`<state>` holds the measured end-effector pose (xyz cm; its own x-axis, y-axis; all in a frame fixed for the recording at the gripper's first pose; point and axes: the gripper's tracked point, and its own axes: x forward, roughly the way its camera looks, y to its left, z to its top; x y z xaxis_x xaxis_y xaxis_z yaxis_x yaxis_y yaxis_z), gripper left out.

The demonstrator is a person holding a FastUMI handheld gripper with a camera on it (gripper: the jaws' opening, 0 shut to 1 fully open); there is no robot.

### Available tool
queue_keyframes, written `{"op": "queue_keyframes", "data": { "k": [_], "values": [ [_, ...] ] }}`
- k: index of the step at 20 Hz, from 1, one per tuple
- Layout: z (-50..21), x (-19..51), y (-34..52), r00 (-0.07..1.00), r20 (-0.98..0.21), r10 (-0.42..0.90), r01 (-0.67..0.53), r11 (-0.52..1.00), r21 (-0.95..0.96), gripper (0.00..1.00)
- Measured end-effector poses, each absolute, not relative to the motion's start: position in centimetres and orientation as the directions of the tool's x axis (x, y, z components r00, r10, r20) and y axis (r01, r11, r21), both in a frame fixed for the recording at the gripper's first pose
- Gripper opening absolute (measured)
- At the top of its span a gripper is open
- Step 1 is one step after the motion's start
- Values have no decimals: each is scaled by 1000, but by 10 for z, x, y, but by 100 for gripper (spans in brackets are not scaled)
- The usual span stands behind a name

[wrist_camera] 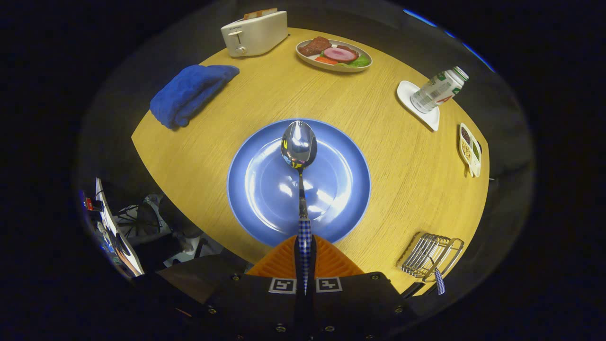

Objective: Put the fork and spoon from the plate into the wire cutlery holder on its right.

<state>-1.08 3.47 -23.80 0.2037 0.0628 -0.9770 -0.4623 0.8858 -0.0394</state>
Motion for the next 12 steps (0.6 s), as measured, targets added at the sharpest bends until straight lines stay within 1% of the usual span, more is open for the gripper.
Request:
{"op": "queue_keyframes", "data": {
  "k": [4, 8, 12],
  "values": [
    [-232, -24, 17, 198, -979, 54, -437, 899, -39, 1],
    [-218, -37, -6, 217, -975, 48, -375, 926, -38, 1],
    [-205, -57, -39, 211, -977, 22, -317, 947, -47, 1]
  ]
}}
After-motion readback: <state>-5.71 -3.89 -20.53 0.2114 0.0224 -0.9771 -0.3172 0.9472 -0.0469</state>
